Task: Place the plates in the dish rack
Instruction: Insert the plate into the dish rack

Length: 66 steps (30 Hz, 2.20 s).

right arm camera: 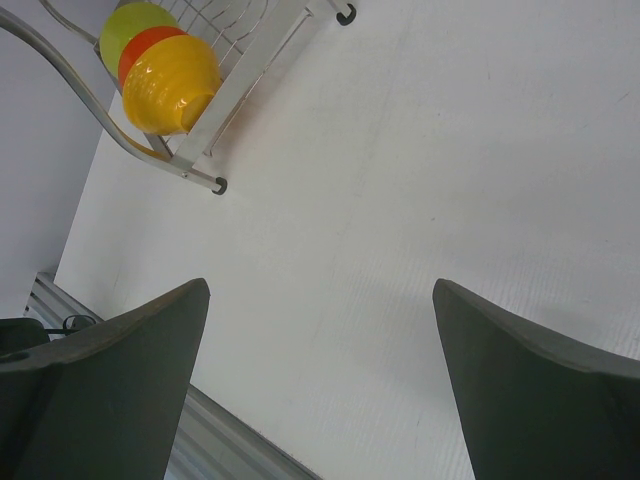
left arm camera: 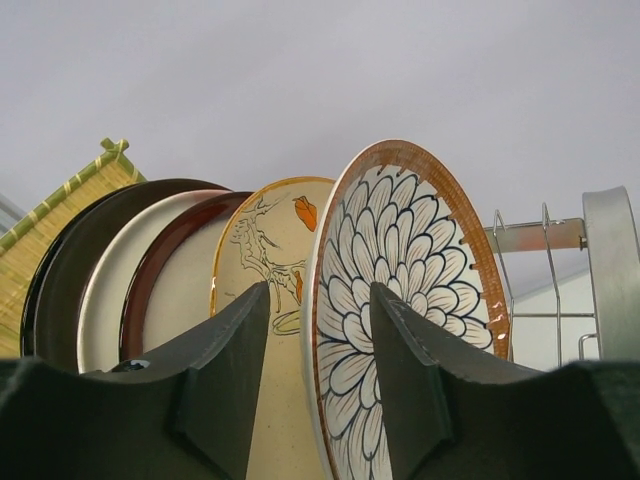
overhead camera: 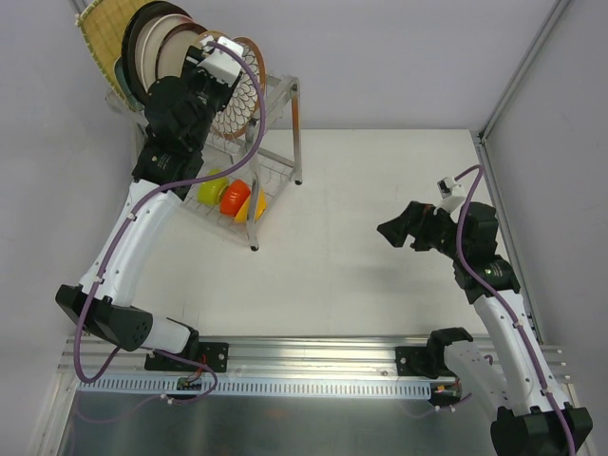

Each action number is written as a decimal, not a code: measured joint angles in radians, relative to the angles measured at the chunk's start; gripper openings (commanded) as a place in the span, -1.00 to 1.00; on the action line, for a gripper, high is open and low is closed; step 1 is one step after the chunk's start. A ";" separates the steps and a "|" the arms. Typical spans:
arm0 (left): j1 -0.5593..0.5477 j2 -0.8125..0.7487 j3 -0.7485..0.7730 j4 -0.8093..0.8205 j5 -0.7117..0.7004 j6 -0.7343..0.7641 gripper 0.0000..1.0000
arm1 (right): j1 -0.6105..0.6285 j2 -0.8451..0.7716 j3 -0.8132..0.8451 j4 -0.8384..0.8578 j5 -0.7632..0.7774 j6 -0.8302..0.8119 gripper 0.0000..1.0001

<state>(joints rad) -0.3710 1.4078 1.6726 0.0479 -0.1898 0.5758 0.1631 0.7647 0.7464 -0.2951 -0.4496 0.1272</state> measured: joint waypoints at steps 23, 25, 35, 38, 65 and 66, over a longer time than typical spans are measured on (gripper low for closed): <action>0.000 -0.167 -0.043 0.002 0.052 -0.116 0.99 | 0.000 -0.024 0.000 -0.005 0.005 -0.001 0.99; 0.000 -0.207 -0.076 -0.002 0.063 -0.146 0.98 | 0.000 -0.028 0.003 -0.013 0.014 -0.004 0.99; 0.000 -0.556 -0.304 -0.048 0.016 -0.346 0.98 | 0.000 -0.083 0.080 -0.095 0.100 -0.056 0.99; 0.000 -0.687 -0.382 -0.100 -0.008 -0.410 0.98 | 0.000 -0.117 0.106 -0.126 0.143 -0.082 0.99; 0.000 -1.403 -0.845 -0.765 -0.168 -0.731 0.98 | 0.029 -0.737 -0.007 -0.336 0.599 -0.244 0.99; 0.000 -1.403 -0.845 -0.771 -0.168 -0.733 0.98 | 0.031 -0.755 -0.029 -0.346 0.614 -0.245 0.99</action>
<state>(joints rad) -0.3710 0.0051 0.8276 -0.7235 -0.3576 -0.1574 0.1944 0.0101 0.7170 -0.6407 0.1642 -0.1173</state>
